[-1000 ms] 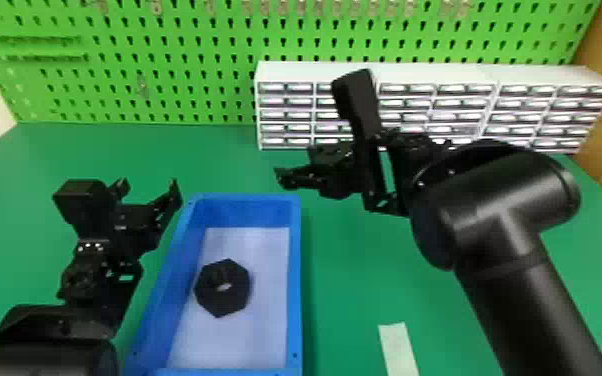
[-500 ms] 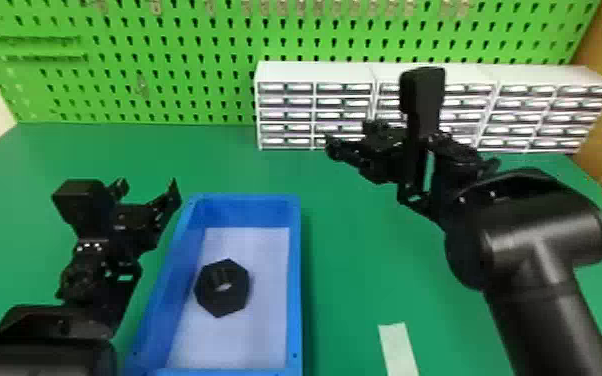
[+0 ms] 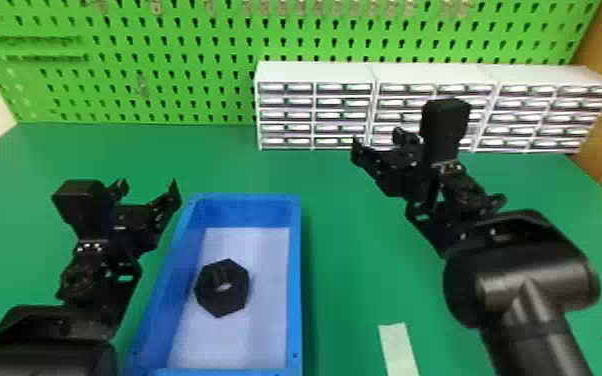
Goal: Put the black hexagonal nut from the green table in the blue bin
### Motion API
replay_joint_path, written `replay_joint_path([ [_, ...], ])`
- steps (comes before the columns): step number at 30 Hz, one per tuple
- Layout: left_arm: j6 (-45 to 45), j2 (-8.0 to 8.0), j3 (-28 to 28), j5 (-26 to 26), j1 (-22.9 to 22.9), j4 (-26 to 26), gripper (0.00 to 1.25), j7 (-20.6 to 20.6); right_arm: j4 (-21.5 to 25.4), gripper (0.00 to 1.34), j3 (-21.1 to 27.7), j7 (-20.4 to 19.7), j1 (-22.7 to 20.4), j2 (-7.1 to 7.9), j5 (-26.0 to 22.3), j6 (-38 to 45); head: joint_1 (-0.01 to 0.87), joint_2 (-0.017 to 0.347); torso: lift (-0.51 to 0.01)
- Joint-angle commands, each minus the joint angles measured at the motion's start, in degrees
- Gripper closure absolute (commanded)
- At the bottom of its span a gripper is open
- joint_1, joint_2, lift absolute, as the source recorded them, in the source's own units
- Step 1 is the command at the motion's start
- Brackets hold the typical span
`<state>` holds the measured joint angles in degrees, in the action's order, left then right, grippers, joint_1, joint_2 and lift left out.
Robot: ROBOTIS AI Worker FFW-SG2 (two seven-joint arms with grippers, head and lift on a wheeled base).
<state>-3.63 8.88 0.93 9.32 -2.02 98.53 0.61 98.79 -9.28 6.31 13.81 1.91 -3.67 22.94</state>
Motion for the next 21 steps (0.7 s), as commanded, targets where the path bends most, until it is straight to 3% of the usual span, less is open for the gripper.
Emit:
replay_joint_path([
  [1, 0.03, 0.0, 0.04, 0.08, -0.09, 0.09, 0.39, 0.0, -3.25, 0.47, 0.84, -1.48, -1.68, -0.51, -0.98, -6.24, 0.686, 0.052, -0.097],
  [9, 0.11, 0.0, 0.04, 0.17, -0.09, 0.09, 0.39, 0.0, -9.05, 0.48, 0.66, -4.47, -2.82, -0.77, -2.39, -16.79, 0.686, 0.052, -0.097],
  [21, 0.2, 0.0, 0.13, 0.26, -0.09, 0.09, 0.39, 0.0, -14.59, 0.48, 0.93, -7.28, -3.79, -1.3, -2.39, -23.55, 0.686, 0.052, -0.097],
])
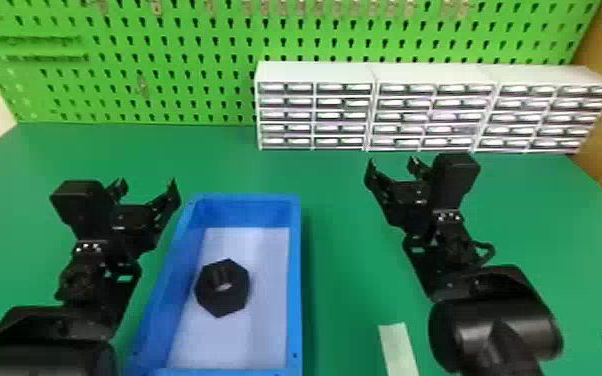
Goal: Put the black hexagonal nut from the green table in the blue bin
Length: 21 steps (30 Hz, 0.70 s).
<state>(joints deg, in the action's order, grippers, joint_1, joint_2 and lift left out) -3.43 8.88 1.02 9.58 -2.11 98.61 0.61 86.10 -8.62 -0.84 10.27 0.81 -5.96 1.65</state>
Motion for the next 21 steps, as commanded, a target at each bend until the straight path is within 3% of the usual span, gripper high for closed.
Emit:
replay_joint_path([
  [1, 0.0, 0.0, 0.03, 0.0, 0.0, 0.0, 0.39, 0.0, -2.43, 0.48, 0.27, -0.21, -0.34, -0.19, -0.1, -2.88, 0.686, 0.052, -0.097],
  [21, 0.09, 0.0, -0.05, 0.0, 0.09, 0.0, 0.39, 0.0, -5.33, 0.48, 1.41, -1.97, -1.04, -0.63, 1.3, -7.19, 0.686, 0.052, -0.097],
])
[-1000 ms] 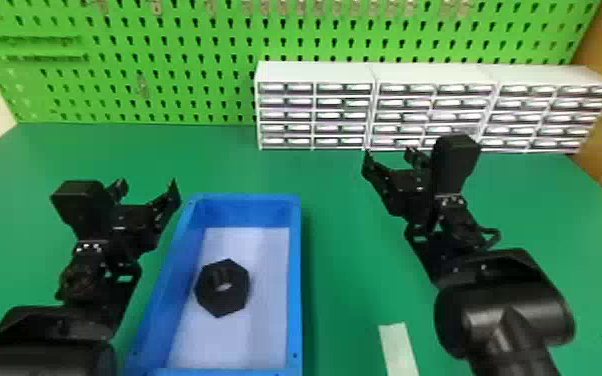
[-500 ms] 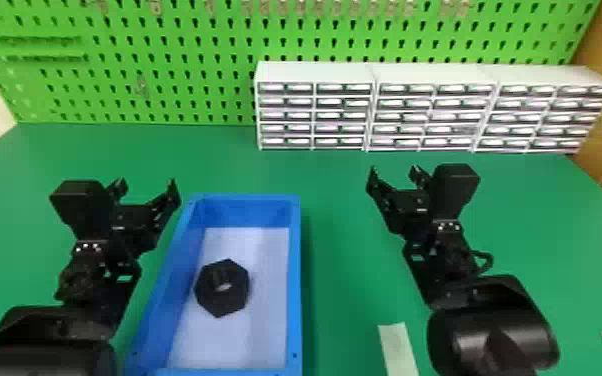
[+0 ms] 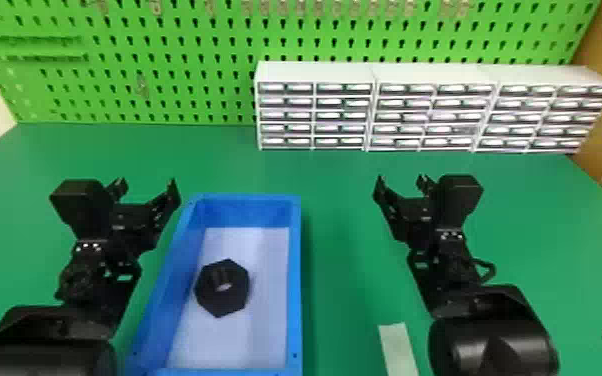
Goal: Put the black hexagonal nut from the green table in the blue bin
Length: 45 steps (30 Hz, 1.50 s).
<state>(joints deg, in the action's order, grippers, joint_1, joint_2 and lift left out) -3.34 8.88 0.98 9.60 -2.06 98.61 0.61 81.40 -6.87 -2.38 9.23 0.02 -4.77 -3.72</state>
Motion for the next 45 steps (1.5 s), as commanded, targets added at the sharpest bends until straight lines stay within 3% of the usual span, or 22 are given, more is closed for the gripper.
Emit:
replay_joint_path([
  [1, 0.0, 0.0, -0.11, -0.02, 0.03, 0.0, 0.39, 0.0, -0.72, 0.48, -0.43, -0.61, -0.09, 0.25, 0.2, -1.99, 0.686, 0.052, -0.097],
  [45, -0.09, 0.0, -0.37, -0.02, 0.03, 0.0, 0.39, 0.0, -1.07, 0.47, -0.08, -1.31, -3.08, 0.51, -0.33, -5.86, 0.686, 0.052, -0.097],
])
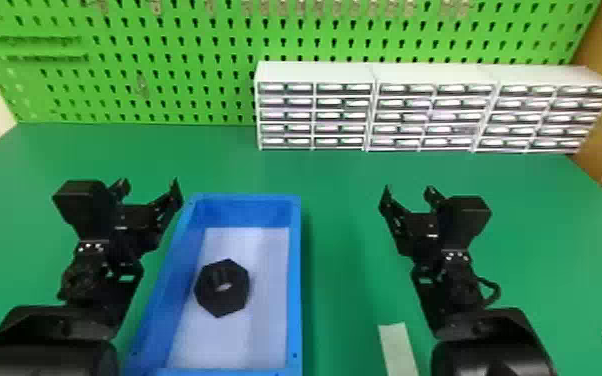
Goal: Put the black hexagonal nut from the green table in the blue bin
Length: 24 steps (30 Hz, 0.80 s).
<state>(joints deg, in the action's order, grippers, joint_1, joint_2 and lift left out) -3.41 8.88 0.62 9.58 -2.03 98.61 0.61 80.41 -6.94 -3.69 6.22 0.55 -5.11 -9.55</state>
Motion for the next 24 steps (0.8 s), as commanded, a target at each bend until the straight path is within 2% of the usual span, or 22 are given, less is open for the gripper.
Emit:
replay_joint_path([
  [1, 0.07, 0.0, -0.09, 0.0, 0.1, 0.0, 0.39, 0.0, -0.07, 0.47, 0.08, 0.0, -0.07, -0.02, 0.01, -0.03, 0.686, 0.052, -0.097],
  [24, 0.07, 0.0, -0.18, 0.0, 0.19, 0.0, 0.39, 0.0, -0.07, 0.48, -0.27, 0.0, -0.07, 0.24, -0.69, 0.06, 0.686, 0.052, -0.097],
])
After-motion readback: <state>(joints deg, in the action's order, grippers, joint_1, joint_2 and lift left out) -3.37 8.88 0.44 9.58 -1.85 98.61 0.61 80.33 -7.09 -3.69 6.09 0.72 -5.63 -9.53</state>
